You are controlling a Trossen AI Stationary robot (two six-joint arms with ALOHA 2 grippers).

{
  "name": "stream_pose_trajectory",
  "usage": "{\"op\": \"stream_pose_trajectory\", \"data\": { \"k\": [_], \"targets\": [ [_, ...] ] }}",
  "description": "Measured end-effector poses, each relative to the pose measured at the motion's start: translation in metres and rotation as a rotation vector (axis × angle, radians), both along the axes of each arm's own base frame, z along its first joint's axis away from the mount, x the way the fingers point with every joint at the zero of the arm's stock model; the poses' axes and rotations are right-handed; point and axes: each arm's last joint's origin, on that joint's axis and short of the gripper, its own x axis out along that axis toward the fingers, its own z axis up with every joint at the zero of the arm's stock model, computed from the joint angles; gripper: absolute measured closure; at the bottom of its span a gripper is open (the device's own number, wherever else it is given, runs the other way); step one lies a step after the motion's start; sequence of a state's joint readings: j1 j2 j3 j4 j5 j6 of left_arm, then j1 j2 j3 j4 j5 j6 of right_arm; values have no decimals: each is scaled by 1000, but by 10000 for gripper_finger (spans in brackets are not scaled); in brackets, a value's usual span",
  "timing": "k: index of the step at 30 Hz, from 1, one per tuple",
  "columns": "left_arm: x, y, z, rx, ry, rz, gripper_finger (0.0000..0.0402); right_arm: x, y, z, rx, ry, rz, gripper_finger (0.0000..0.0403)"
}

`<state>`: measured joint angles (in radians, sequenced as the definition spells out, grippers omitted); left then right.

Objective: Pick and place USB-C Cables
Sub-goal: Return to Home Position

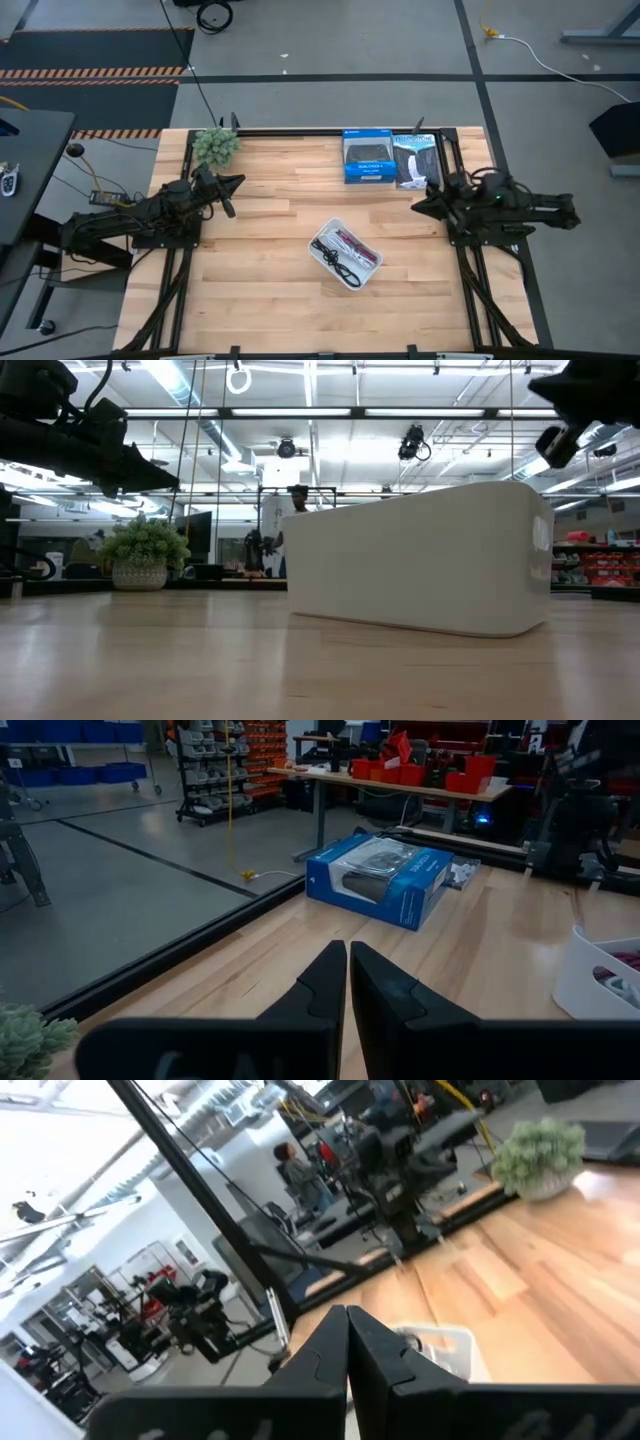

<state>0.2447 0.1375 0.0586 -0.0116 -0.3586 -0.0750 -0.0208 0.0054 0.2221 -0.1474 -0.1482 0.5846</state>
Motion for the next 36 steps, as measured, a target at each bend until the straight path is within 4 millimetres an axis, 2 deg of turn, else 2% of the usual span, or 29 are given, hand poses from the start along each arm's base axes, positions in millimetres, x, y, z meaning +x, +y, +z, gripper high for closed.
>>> {"op": "stream_pose_trajectory", "data": {
  "k": [6,16,23,31,33,36],
  "targets": [
    [0,0,0,0,0,0,377,7,0,-21,7,63,4,396],
    [0,0,0,0,0,0,377,11,0,-34,-21,98,-1,396],
    [0,0,0,0,0,0,377,16,0,-51,41,120,30,396],
    [0,0,0,0,0,-1,377,16,-1,-52,47,126,-8,394],
    [0,0,0,0,0,0,377,16,-1,-52,-3,120,-9,389],
    [0,0,0,0,0,0,377,16,-1,-52,-184,97,-11,382]
  ]
}}
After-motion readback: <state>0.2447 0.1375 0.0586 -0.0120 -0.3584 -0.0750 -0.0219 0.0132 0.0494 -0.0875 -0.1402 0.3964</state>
